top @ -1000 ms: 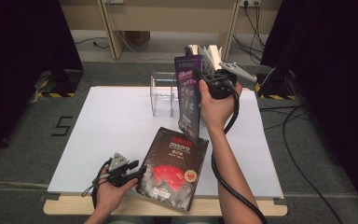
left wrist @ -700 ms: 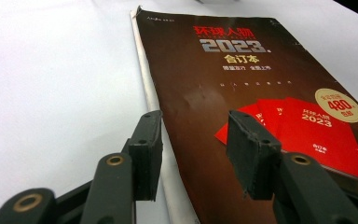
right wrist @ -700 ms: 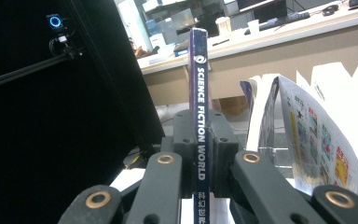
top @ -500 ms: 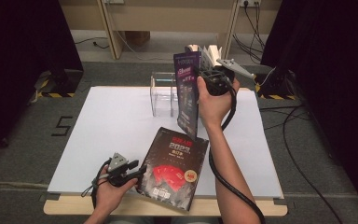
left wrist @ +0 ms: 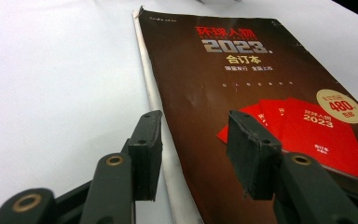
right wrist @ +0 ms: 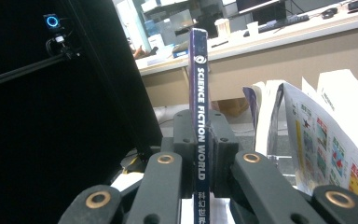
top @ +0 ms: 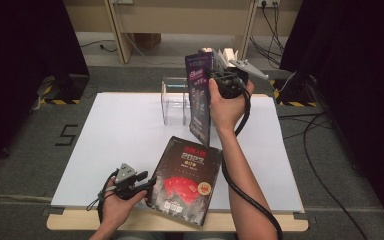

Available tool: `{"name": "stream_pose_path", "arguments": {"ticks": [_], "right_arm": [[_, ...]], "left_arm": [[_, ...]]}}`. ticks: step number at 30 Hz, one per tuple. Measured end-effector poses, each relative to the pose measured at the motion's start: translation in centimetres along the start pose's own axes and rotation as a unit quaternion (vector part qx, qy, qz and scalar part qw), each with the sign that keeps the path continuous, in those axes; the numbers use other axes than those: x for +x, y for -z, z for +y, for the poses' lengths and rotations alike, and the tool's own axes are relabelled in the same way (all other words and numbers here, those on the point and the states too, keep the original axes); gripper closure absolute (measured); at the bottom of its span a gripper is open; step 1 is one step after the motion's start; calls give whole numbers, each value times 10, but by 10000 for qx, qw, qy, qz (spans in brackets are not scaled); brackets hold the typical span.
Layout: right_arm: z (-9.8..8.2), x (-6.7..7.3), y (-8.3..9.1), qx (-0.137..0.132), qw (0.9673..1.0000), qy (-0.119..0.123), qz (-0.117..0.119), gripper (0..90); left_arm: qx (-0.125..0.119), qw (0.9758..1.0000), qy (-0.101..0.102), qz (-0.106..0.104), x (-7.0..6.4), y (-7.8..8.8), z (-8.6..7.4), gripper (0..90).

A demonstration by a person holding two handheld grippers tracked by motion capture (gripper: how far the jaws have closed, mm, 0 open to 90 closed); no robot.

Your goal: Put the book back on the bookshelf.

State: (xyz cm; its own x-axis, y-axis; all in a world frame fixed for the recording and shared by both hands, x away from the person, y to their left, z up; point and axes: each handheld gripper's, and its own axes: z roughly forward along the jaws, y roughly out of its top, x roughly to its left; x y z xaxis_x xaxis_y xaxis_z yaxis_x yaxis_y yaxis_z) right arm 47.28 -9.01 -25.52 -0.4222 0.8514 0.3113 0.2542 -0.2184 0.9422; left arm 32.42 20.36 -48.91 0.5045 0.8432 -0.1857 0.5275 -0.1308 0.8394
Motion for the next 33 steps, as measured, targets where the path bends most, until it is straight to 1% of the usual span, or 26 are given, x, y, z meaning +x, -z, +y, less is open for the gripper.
{"name": "stream_pose_path", "arguments": {"ticks": [8,13,18,33], "right_arm": [[3,0,-7,17,10000,15,-44,848],[3,-1,-12,23,10000,30,-80,847],[4,-2,-17,44,9999,41,-91,847],[6,-5,-30,-5,9997,98,-231,848]], "left_arm": [[4,10000,-18,11,1,0,0,548],[-30,10000,28,8,1,1,0,548],[-31,10000,23,18,2,1,0,549],[3,10000,30,4,2,0,-2,550]]}}
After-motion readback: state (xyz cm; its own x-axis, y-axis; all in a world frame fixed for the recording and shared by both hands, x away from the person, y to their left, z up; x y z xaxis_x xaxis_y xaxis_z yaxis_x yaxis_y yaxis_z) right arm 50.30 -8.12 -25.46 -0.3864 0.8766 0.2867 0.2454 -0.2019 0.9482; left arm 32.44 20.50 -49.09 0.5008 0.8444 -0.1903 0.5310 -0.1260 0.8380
